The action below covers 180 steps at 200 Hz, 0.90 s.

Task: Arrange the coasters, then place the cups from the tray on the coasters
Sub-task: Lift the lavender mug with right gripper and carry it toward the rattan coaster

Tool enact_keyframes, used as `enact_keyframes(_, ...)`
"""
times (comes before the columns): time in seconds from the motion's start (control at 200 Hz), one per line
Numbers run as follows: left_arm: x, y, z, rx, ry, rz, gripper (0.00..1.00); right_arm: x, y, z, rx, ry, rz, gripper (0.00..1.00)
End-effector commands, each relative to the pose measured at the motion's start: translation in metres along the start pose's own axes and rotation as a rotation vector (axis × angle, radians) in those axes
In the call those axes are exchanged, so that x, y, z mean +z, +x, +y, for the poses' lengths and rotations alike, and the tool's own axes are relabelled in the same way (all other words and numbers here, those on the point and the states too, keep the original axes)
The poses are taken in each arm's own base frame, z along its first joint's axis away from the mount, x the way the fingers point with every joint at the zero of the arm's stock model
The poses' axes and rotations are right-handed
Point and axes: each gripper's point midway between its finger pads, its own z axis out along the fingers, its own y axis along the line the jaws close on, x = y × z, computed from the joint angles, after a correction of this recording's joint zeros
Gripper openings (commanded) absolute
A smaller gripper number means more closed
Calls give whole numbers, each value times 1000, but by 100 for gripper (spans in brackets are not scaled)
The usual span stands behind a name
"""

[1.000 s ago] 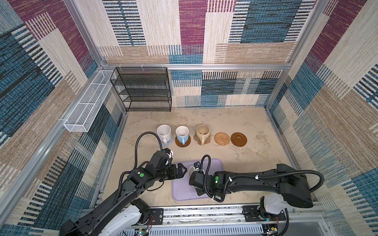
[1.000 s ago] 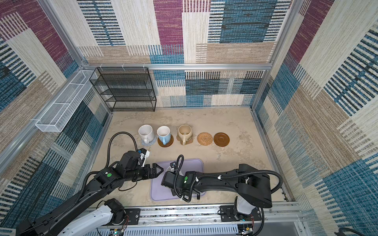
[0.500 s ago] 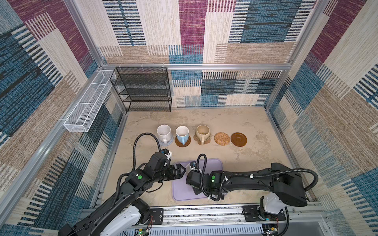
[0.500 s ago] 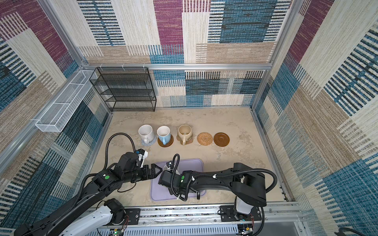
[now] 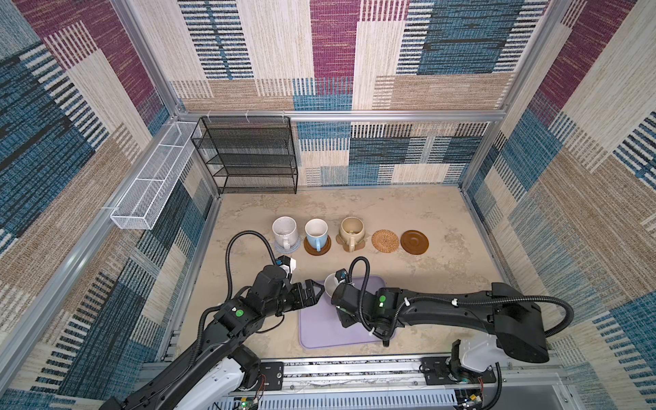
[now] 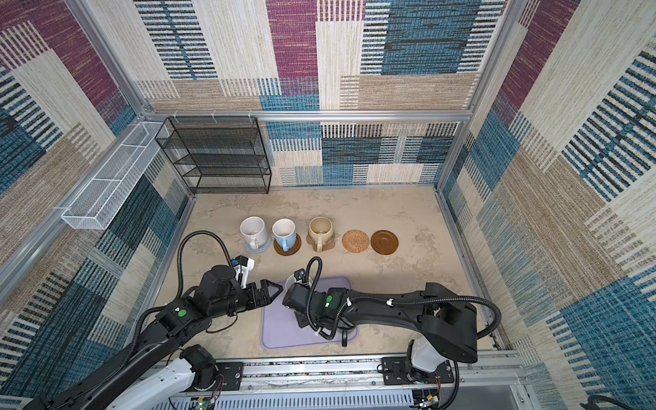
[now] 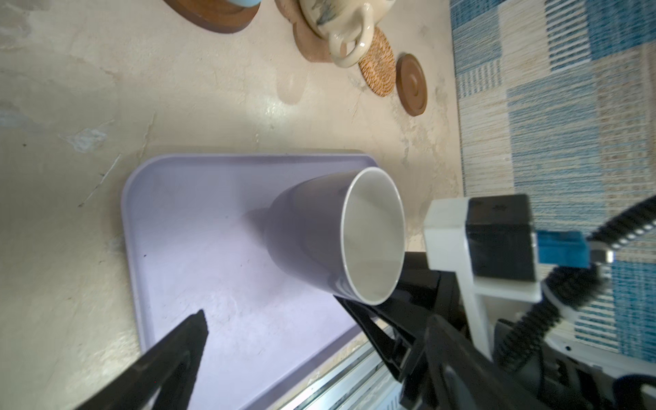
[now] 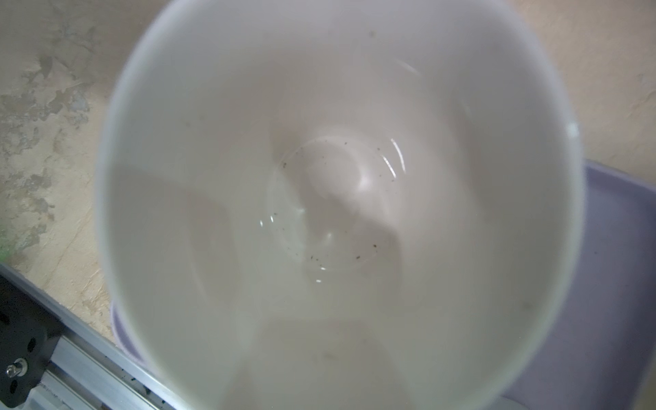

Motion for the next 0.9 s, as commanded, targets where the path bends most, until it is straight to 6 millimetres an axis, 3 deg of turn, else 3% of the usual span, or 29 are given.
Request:
enact_keyframes(0.0, 0, -18, -16, -41, 69, -77, 99, -6, -26, -2, 32, -9, -92, 0)
enact_keyframes(0.331, 14, -37, -59, -64, 234, -94, 99, -34, -58, -48, 112, 31, -178, 0)
enact_keyframes(0.516, 21, -47, -89, -43, 281, -90, 99, -55, -73, -92, 170, 56, -223, 0)
enact_keyframes(0.721, 49, -54, -133, 12, 323, -45, 99, -76, -94, -147, 225, 123, -286, 0)
enact_keyframes(0.896, 75, -67, -163, 29, 353, -31, 99, -78, -115, -186, 269, 129, -330, 0)
